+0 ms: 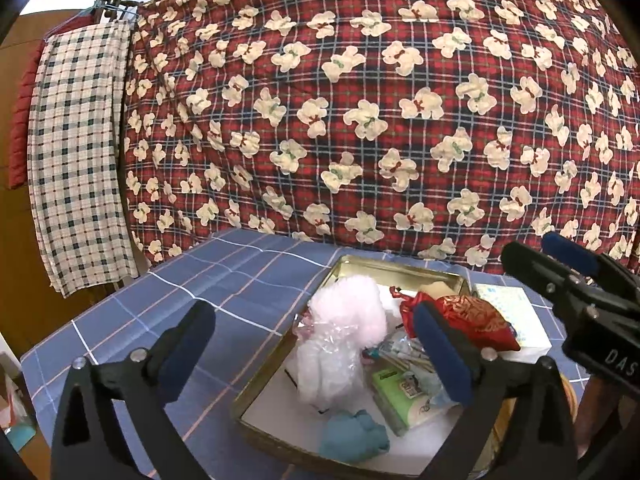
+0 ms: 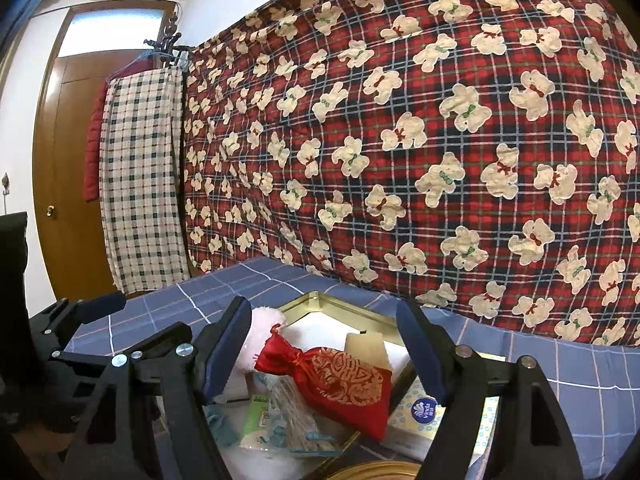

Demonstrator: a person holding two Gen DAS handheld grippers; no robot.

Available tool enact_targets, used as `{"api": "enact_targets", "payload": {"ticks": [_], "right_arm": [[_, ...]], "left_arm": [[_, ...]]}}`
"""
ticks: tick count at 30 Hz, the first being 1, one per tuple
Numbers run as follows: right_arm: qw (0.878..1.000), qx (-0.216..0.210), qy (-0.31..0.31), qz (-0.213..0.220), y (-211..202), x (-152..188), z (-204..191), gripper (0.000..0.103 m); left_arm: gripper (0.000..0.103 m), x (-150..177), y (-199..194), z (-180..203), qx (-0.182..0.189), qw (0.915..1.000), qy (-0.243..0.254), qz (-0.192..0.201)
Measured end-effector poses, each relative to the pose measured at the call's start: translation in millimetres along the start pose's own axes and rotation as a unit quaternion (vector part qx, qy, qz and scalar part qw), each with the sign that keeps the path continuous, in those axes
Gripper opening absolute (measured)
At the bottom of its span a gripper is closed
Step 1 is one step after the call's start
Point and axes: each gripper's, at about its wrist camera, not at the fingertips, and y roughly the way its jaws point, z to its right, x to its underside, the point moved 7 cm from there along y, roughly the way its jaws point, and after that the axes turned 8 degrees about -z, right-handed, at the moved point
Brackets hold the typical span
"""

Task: Organize soft objects

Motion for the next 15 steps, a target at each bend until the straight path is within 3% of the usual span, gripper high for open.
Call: {"api": "enact_targets", "payload": {"ticks": [15], "right_arm": [[1.0, 0.01, 0.002, 0.005, -8.6, 1.7, 5.5, 0.077]], "left_arm": [[0.102, 1.1, 0.3, 0.7, 0.001, 1.0, 0.001, -0.003]]}}
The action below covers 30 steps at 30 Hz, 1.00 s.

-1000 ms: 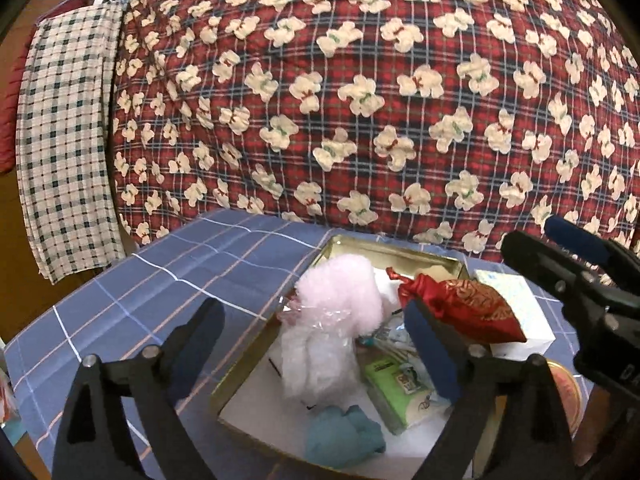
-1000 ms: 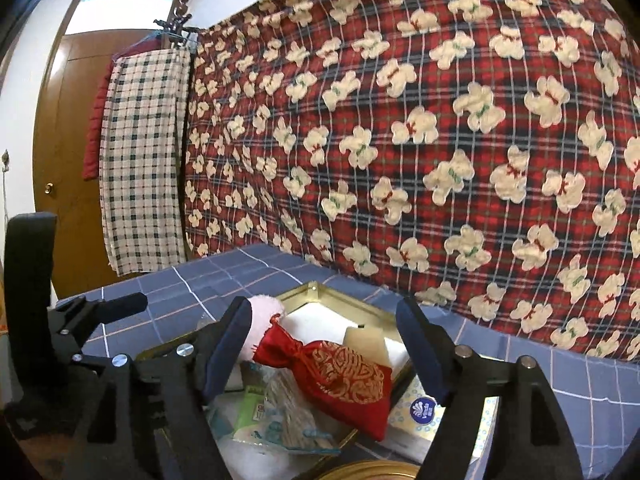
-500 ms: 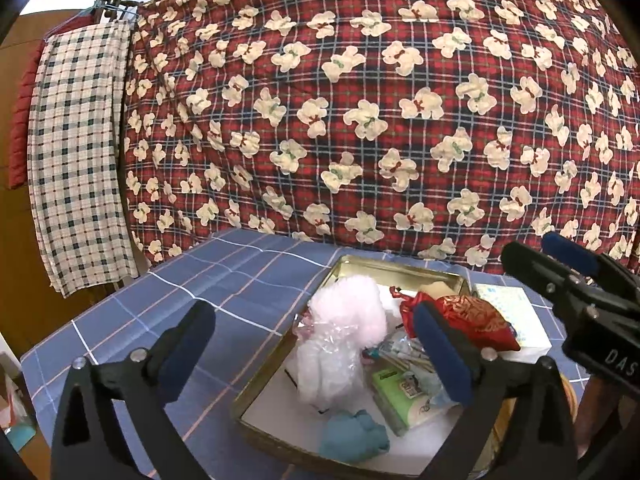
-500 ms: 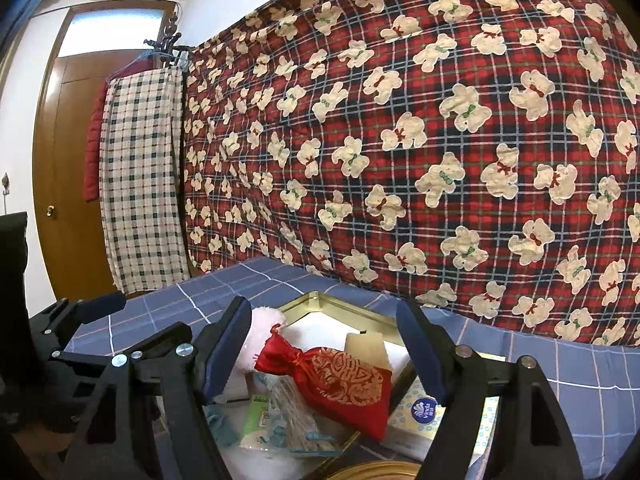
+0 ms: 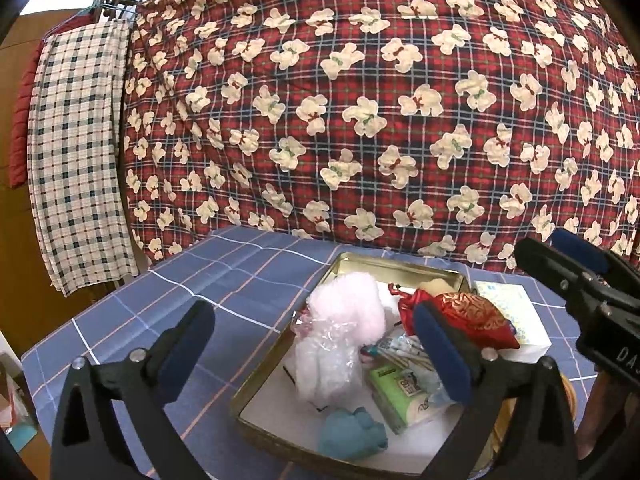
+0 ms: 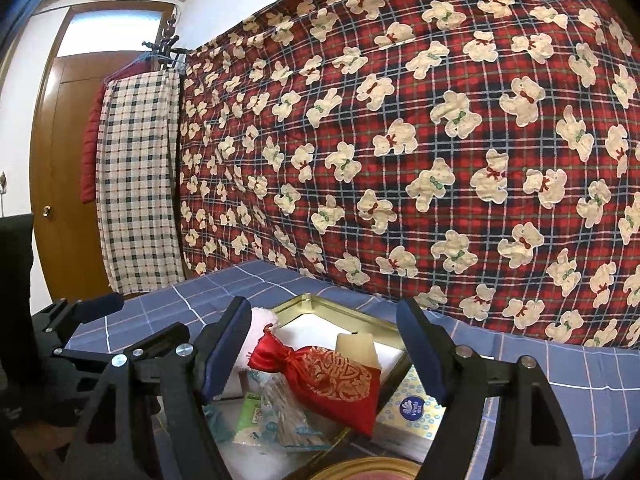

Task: Organize soft objects

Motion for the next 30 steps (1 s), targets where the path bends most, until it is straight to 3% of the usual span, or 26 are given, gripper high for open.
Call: {"api": "enact_targets", "payload": {"ticks": [30], "right_arm": [[1.0, -0.005, 0.011, 0.004, -3.8, -2.3, 7.3, 0.077]], "left_arm": [[0.102, 7.7, 1.2, 6.9, -0.001, 0.9997, 0.017, -0.02]]}}
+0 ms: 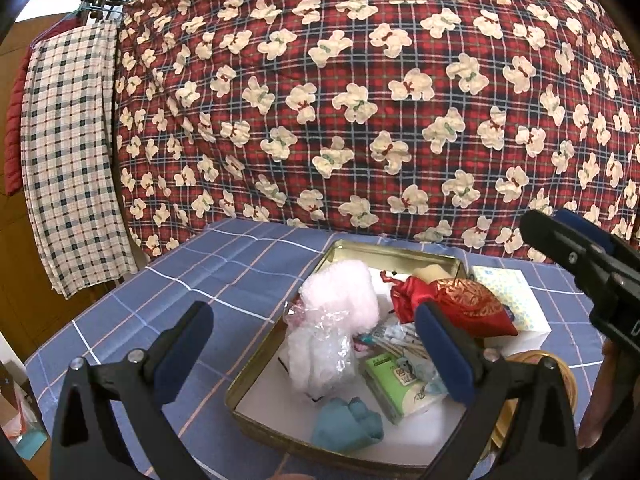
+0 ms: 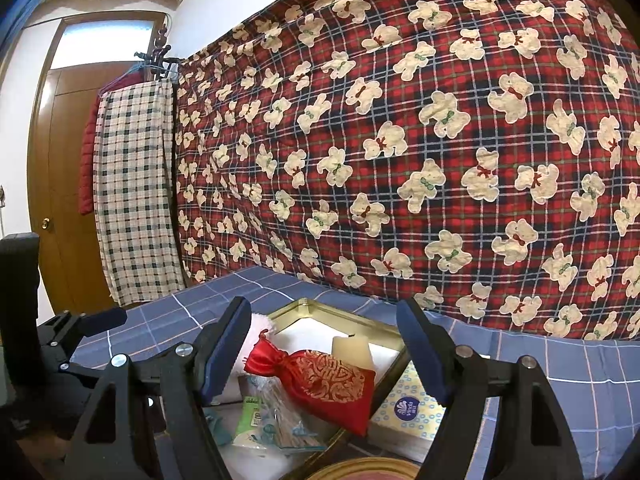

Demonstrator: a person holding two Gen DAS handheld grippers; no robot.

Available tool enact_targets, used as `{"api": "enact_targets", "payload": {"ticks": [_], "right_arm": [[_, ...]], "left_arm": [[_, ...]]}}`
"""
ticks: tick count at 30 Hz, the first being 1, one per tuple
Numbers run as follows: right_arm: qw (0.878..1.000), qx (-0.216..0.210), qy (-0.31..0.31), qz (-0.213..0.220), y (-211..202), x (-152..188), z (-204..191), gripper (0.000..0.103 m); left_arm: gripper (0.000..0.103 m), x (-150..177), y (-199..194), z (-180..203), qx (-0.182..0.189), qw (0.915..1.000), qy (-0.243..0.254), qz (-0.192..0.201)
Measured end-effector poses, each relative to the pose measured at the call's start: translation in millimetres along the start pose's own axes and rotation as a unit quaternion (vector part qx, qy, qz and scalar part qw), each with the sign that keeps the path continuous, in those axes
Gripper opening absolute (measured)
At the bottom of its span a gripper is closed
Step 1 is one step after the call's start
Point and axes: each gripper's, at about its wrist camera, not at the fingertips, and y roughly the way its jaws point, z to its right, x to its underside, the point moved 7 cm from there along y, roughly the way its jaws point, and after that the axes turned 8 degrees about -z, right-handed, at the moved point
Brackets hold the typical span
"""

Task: Organize soft objects

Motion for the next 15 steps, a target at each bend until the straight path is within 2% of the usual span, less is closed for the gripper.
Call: {"api": "enact_targets", "payload": {"ticks": [15], "right_arm": [[1.0, 0.004, 0.007, -0.002, 0.4, 1.7, 7.4, 0.077]], "left_arm": [[0.102, -0.8, 1.0, 2.2, 0.002, 0.9999, 0.009, -0.01]]}}
